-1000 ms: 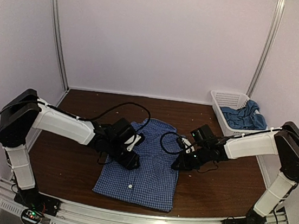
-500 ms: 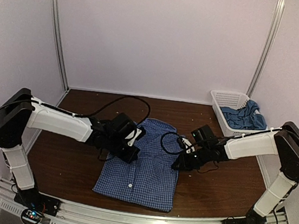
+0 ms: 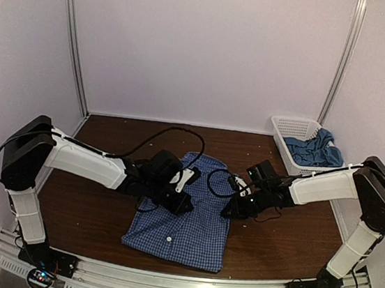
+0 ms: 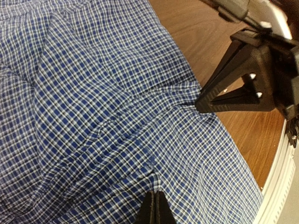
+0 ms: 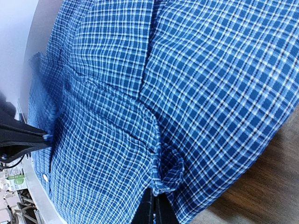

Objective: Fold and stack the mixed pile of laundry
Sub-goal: Adjust the 2/3-rectangle-folded shirt at the center of the board.

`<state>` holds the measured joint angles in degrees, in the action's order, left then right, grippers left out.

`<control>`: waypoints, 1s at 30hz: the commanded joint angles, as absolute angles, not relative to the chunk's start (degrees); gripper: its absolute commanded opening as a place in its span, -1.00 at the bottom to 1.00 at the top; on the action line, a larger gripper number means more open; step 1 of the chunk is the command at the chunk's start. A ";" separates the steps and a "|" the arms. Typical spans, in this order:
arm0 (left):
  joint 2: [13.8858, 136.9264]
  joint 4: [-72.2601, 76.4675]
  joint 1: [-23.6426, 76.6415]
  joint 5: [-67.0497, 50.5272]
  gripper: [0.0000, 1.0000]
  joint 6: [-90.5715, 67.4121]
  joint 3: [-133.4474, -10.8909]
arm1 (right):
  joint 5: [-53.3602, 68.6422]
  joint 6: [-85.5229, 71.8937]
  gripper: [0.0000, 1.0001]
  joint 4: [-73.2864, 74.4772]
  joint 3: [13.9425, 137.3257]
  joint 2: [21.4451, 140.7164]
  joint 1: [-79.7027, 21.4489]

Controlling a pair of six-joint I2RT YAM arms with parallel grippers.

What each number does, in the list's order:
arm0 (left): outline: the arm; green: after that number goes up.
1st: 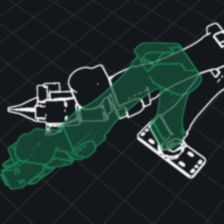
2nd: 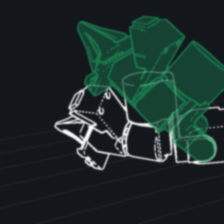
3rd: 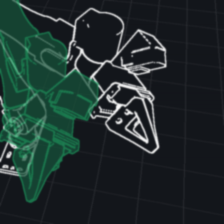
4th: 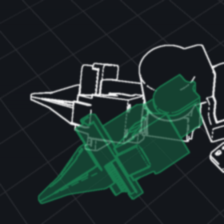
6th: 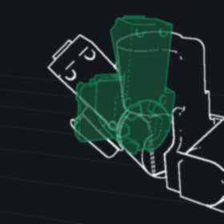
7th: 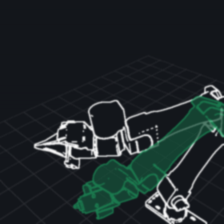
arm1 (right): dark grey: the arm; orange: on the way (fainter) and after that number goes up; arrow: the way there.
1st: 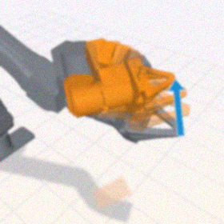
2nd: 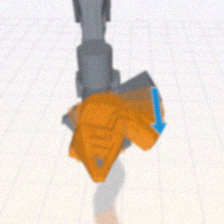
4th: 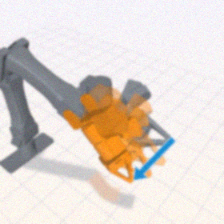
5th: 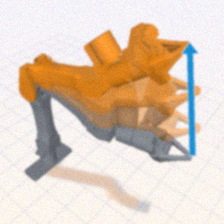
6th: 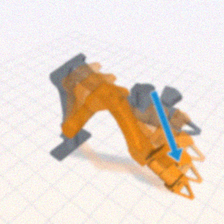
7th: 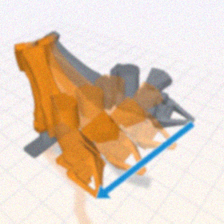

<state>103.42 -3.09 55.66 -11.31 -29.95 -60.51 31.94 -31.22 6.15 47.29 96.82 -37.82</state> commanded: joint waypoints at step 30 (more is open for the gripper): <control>79.62 -1.67 40.37 -15.68 -0.22 -34.76 -36.19 | 39.04 -31.67 -0.55 3.91 69.27 107.02 -49.81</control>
